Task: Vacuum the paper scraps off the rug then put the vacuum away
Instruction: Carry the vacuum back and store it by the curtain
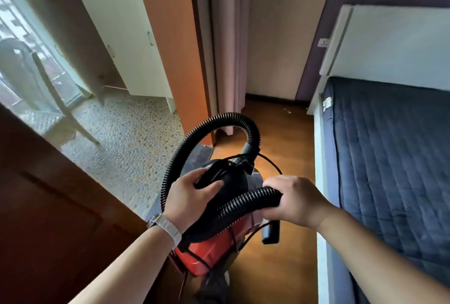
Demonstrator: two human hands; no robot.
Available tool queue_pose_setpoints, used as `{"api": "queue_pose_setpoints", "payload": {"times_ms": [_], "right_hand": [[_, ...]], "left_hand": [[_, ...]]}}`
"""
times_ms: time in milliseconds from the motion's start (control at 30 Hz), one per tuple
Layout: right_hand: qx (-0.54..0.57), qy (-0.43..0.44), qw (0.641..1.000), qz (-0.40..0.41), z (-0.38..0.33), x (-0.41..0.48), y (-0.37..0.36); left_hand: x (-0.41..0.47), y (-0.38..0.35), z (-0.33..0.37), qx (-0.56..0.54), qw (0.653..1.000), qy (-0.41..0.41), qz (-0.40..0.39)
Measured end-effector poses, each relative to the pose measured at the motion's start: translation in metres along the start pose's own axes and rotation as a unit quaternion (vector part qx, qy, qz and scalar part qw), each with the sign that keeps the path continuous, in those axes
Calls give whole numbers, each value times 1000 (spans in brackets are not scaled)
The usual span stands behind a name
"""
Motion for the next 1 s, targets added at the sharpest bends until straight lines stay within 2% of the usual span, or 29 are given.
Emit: {"api": "queue_pose_setpoints", "payload": {"times_ms": [300, 500, 767, 1000], "right_hand": [[-12, -106, 994, -17, 103, 138, 15], [-32, -150, 988, 22, 157, 220, 51], [-25, -187, 981, 53, 256, 292, 88], [12, -157, 986, 46, 384, 366, 118]], "left_hand": [[196, -79, 22, -3, 993, -41, -108], [314, -123, 69, 8, 982, -89, -169], [426, -193, 125, -10, 978, -94, -186], [516, -285, 168, 13, 980, -93, -176]]}}
Point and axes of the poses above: each hand's wrist, its own x-axis towards the middle knuckle, its own y-axis out of the back of the hand, z = x × y, the point moved 2 cm from there along x, towards the middle knuckle, and after that the axes turned 2 degrees about -x, right-handed, at the moved point
